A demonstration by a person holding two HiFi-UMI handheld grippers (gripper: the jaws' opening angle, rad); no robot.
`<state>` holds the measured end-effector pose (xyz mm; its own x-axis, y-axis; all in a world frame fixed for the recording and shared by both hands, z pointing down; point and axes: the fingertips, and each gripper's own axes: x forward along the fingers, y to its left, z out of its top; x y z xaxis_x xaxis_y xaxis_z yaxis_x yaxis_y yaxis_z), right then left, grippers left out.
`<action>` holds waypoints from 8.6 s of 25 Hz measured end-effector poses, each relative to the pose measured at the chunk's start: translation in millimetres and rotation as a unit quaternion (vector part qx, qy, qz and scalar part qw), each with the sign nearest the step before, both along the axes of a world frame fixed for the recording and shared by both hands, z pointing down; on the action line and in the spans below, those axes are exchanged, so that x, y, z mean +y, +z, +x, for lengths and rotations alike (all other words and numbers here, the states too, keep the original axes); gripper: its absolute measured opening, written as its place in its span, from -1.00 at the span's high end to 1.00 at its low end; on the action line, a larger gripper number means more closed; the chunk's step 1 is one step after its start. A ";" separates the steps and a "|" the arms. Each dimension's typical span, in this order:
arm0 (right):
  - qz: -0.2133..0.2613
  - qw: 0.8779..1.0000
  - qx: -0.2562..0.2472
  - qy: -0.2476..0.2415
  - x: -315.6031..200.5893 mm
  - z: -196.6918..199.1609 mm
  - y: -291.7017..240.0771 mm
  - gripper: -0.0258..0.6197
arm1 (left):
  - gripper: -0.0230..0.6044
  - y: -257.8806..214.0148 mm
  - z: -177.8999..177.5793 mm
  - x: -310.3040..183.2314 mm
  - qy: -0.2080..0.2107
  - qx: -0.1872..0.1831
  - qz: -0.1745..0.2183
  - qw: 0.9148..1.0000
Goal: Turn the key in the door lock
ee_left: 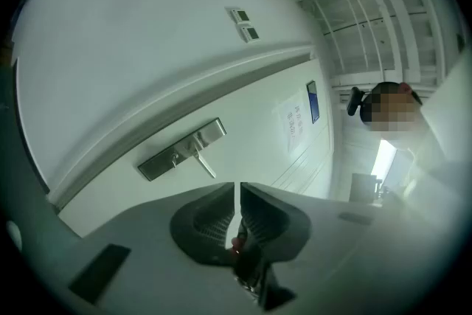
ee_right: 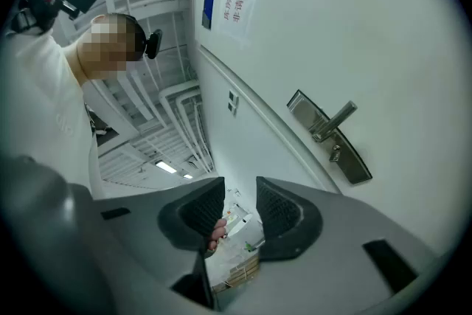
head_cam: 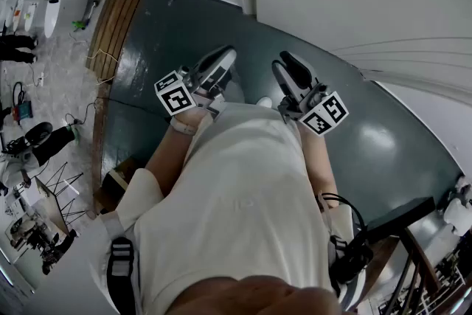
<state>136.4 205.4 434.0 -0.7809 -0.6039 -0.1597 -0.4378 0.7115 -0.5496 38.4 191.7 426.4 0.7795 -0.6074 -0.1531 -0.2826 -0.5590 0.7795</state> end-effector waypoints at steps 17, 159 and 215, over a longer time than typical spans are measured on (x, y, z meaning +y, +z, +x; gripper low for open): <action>0.000 0.954 0.229 0.191 -229.7 -70.1 32.9 0.49 | 0.89 7.1 -88.8 -223.6 0.131 0.004 -0.026 0.991; 0.102 0.673 0.656 0.326 -299.1 -30.7 106.3 0.72 | 0.89 16.1 -114.9 -245.2 0.092 0.023 -0.084 0.992; -0.365 0.774 -0.438 0.275 -292.0 -7.8 122.3 0.79 | 0.89 26.1 -121.6 -243.8 0.067 0.047 -0.113 0.990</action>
<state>128.6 -86.6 556.3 -0.1589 -0.9856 0.0576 0.2041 -0.0898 -0.9748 -83.2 -52.1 452.5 0.8447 -0.5257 -0.1005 -0.1381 -0.3955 0.9080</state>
